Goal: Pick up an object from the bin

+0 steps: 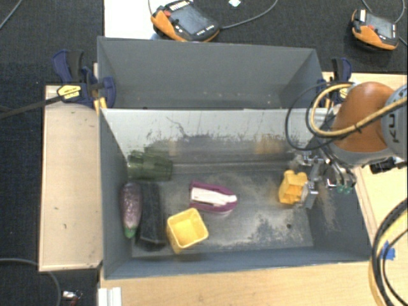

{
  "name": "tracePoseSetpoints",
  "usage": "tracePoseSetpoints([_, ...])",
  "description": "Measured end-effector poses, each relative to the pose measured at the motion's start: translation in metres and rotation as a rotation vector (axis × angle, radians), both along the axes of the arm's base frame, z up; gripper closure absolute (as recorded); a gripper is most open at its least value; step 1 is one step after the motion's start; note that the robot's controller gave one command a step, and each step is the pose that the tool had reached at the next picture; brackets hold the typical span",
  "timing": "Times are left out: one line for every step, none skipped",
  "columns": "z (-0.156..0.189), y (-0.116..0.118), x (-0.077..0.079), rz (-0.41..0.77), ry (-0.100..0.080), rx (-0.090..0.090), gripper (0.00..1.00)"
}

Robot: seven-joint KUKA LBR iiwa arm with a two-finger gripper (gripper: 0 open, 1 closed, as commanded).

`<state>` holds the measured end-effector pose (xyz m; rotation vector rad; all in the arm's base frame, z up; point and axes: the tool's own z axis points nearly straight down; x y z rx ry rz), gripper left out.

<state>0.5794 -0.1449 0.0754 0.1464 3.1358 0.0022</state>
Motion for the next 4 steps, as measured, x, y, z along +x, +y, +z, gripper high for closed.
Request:
tracePoseSetpoints([-0.004,-0.004,-0.005,-0.321,-0.020,0.004,0.00])
tracePoseSetpoints([0.002,0.000,0.001,-0.014,-0.007,-0.001,1.00])
tracePoseSetpoints([0.002,0.000,0.001,-0.013,-0.007,-0.001,1.00])
tracePoseSetpoints([0.044,0.000,-0.001,-0.012,0.000,0.001,1.00])
